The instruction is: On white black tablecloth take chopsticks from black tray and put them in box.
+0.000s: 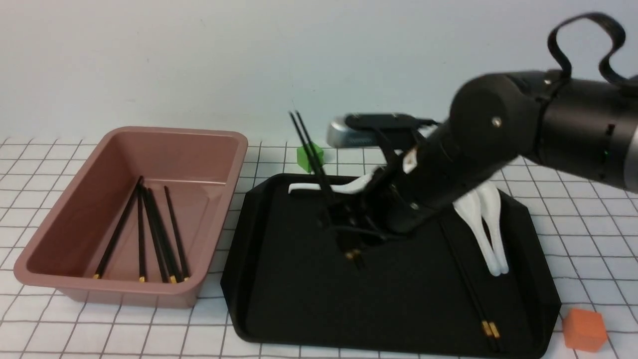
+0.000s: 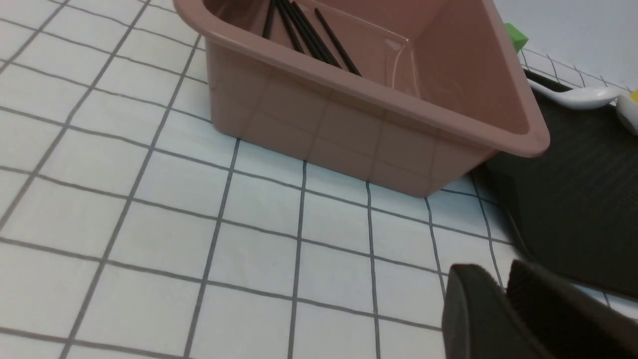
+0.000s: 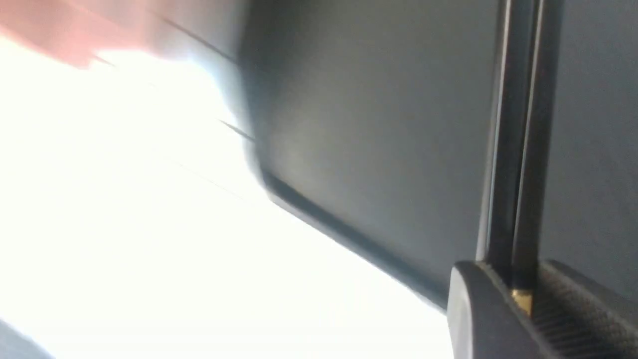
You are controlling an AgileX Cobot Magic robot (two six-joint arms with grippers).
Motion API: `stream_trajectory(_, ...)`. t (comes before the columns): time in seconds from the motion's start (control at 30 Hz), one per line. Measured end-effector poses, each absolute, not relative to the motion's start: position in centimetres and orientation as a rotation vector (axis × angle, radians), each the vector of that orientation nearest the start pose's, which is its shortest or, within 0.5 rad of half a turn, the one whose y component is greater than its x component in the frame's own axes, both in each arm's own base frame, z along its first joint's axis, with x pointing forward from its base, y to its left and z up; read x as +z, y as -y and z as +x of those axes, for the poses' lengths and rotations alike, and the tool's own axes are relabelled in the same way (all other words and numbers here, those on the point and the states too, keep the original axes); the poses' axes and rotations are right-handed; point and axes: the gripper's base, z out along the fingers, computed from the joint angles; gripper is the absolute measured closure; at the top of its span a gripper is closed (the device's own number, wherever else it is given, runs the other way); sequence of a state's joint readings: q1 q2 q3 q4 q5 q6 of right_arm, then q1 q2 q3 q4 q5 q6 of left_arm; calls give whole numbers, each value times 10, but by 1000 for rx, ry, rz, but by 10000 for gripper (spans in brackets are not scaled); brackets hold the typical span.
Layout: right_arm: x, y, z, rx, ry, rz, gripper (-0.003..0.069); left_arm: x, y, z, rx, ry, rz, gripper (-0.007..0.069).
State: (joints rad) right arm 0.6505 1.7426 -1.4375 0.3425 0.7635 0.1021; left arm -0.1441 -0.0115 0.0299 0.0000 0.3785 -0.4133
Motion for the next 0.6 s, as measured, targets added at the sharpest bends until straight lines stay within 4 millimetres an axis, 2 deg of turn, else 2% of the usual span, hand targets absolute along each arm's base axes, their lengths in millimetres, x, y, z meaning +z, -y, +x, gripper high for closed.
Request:
stream_trajectory(0.03,292,-258,297,694,-2553,-501,521,170,8,52,-381,-1881,-255,508)
stream_trajectory(0.1,293,-306,308,811,-2446,-531,521,170,8,52,-381,-1881,-255,498)
stream_trajectory(0.13,292,-309,309,818,-2446,-533,521,170,8,52,-381,-1881,-255,498)
stream_trajectory(0.2,275,-350,320,887,-2404,-539,521,170,8,52,-381,-1881,-255,494)
stream_trajectory(0.27,258,-372,328,906,-2392,-543,508,170,8,52,-381,-1881,-255,491)
stream_trajectory(0.3,259,-379,331,924,-2371,-541,498,170,8,52,-381,-1881,-255,490)
stream_trajectory(0.37,242,-393,338,926,-2381,-552,469,170,8,52,-381,-1881,-255,489)
stream_trajectory(0.47,228,-402,343,922,-2411,-573,413,170,8,52,-381,-1881,-255,483)
stream_trajectory(0.53,229,-402,341,918,-2433,-599,411,170,8,52,-381,-1881,-255,482)
stream_trajectory(0.6,239,-400,338,906,-2446,-642,454,170,7,52,-380,-1881,-256,480)
